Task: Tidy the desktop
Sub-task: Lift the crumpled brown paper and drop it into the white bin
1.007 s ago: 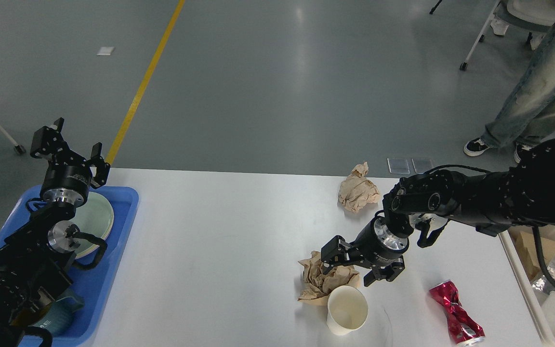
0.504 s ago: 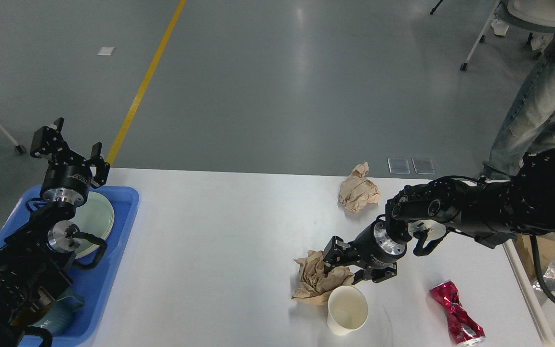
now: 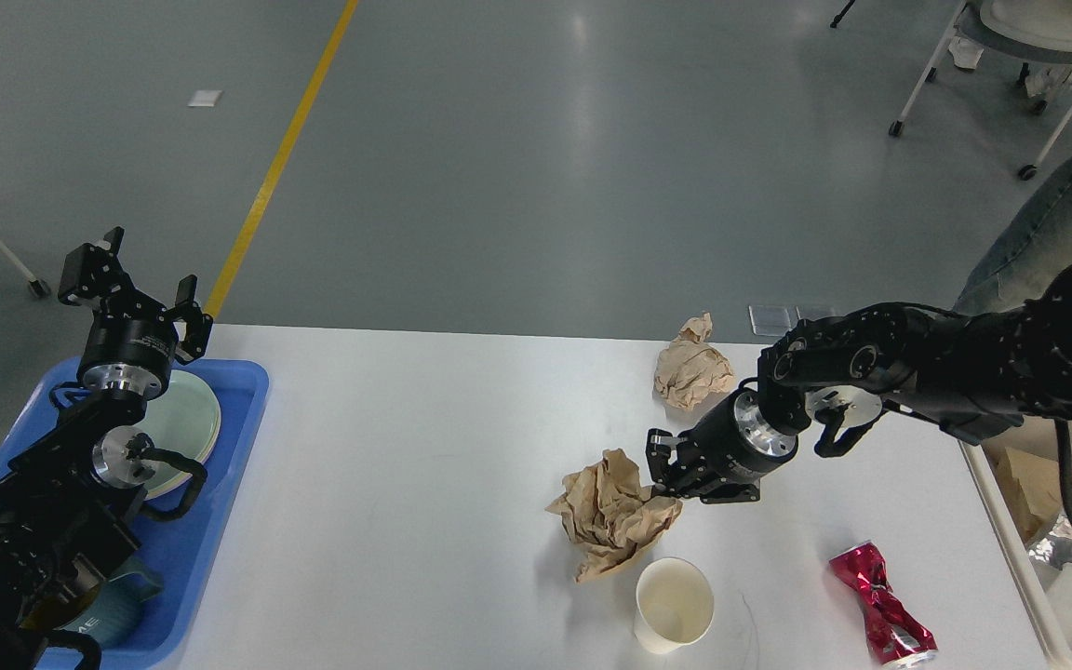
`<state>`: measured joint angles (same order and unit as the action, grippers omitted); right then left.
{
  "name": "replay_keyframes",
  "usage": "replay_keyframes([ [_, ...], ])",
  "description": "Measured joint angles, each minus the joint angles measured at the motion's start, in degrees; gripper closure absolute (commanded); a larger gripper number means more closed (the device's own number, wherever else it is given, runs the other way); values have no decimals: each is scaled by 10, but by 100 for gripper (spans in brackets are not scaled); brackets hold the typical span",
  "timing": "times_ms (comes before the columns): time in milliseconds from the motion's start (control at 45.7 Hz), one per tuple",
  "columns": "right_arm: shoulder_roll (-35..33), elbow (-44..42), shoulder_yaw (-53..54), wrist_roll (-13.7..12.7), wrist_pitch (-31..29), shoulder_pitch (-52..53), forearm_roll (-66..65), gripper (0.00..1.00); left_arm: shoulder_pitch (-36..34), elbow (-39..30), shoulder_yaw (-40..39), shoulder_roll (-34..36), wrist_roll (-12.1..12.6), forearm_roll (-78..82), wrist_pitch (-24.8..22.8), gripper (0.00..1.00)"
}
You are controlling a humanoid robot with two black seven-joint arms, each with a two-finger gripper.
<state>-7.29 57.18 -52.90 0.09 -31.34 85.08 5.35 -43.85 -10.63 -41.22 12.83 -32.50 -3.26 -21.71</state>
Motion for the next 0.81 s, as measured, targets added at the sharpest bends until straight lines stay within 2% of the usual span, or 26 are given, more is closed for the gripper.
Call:
replay_keyframes([
  [175, -53, 12, 7, 0, -42, 83, 1, 100, 0, 0, 0, 0, 0, 0, 0, 4],
  [504, -212, 10, 36, 0, -115, 220, 0, 100, 0, 0, 0, 0, 0, 0, 0, 4],
  [679, -247, -1, 32, 0, -116, 231, -4, 100, 0, 0, 0, 0, 0, 0, 0, 4],
  [810, -289, -44, 23, 0, -107, 206, -3, 100, 0, 0, 0, 0, -1, 0, 0, 4],
])
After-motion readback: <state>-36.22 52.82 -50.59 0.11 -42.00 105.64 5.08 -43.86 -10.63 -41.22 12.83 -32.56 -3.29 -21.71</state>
